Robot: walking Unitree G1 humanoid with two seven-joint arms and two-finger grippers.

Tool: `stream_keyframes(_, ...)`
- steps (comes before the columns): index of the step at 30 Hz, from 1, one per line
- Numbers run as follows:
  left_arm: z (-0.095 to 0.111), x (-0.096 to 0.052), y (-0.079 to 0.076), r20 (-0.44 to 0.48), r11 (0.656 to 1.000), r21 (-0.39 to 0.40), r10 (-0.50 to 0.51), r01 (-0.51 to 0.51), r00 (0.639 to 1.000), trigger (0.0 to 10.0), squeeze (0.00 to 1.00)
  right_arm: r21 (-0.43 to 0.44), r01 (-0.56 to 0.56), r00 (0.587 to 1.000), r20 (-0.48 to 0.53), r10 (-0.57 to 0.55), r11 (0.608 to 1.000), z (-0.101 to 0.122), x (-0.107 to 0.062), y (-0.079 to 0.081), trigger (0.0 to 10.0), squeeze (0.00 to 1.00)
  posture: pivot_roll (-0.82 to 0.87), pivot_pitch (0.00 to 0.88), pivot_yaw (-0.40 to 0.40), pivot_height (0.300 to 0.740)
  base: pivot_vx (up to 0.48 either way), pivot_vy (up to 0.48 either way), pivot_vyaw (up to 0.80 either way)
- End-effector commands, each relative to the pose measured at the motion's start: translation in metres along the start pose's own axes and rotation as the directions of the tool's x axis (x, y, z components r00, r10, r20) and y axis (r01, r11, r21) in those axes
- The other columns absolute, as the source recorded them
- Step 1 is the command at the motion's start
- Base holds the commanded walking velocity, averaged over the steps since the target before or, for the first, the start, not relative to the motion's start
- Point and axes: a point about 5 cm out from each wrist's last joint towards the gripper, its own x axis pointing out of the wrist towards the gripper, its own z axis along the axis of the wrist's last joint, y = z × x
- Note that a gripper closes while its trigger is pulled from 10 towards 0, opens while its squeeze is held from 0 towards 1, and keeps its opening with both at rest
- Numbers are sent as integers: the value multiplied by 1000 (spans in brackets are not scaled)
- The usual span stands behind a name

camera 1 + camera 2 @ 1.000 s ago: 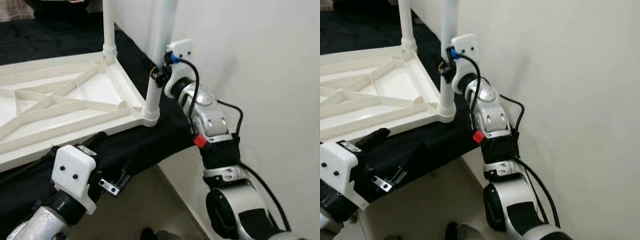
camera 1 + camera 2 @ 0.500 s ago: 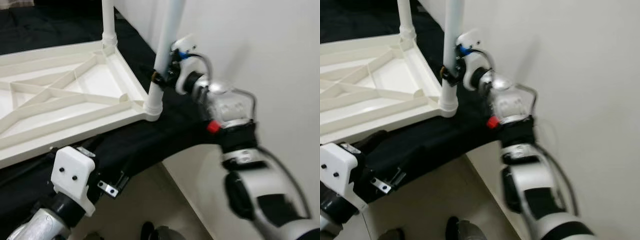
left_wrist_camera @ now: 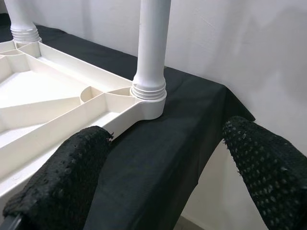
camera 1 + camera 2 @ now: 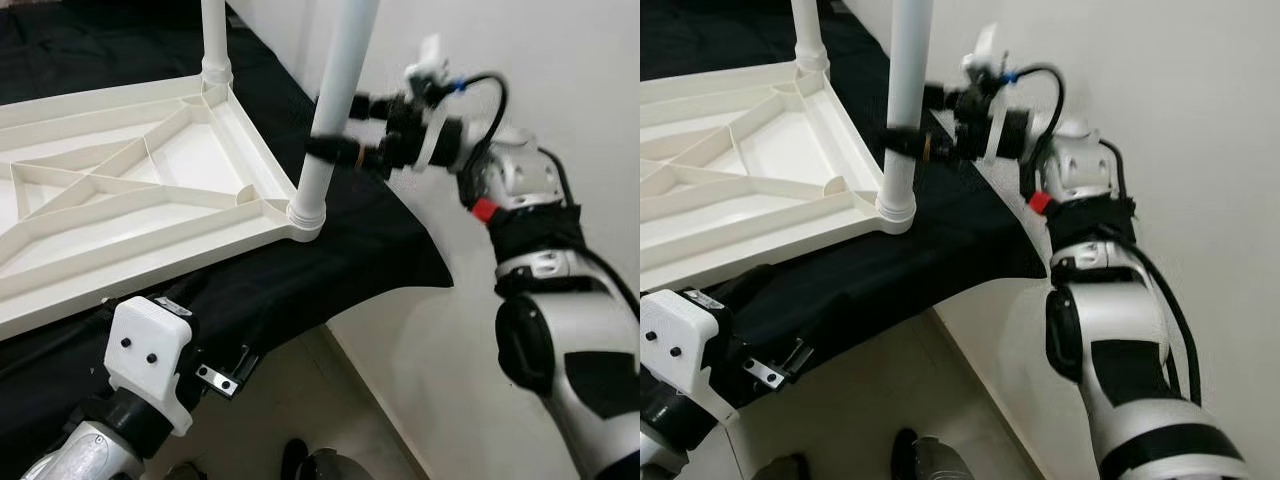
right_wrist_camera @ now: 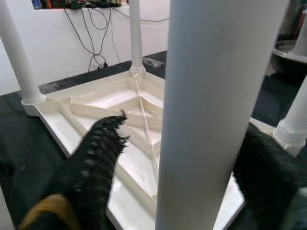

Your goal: Building children table

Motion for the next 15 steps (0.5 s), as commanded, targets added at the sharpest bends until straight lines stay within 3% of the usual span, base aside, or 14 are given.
stream_keyframes(1, -1, -1, -3, -1, 1000, -11, -3, 3, 1000, 10000, 0, 13, -41, 999, 11, 41, 999, -2, -8, -1, 0, 0, 147, 256, -187, 740, 0, 0, 0)
stream_keyframes(10, 0, 0, -3, 4, 1000, -13, -5, 5, 1000, 10000, 0, 5, -62, 998, -21, 62, 998, -1, -24, -4, 0, 0, 130, 260, -182, 740, 0, 0, 0)
stream_keyframes(14, 0, 0, -3, 5, 1000, -13, -7, 7, 1000, 10000, 0, 21, 62, 997, -54, -61, 998, -20, -32, -5, 0, 0, 143, 272, -190, 740, 0, 0, 0)
stream_keyframes(15, 0, 0, -3, 6, 1000, -13, -6, 6, 1000, 10000, 0, 63, 170, 984, -68, -166, 983, -31, -34, -7, 0, 0, 145, 272, -192, 740, 0, 0, 0)
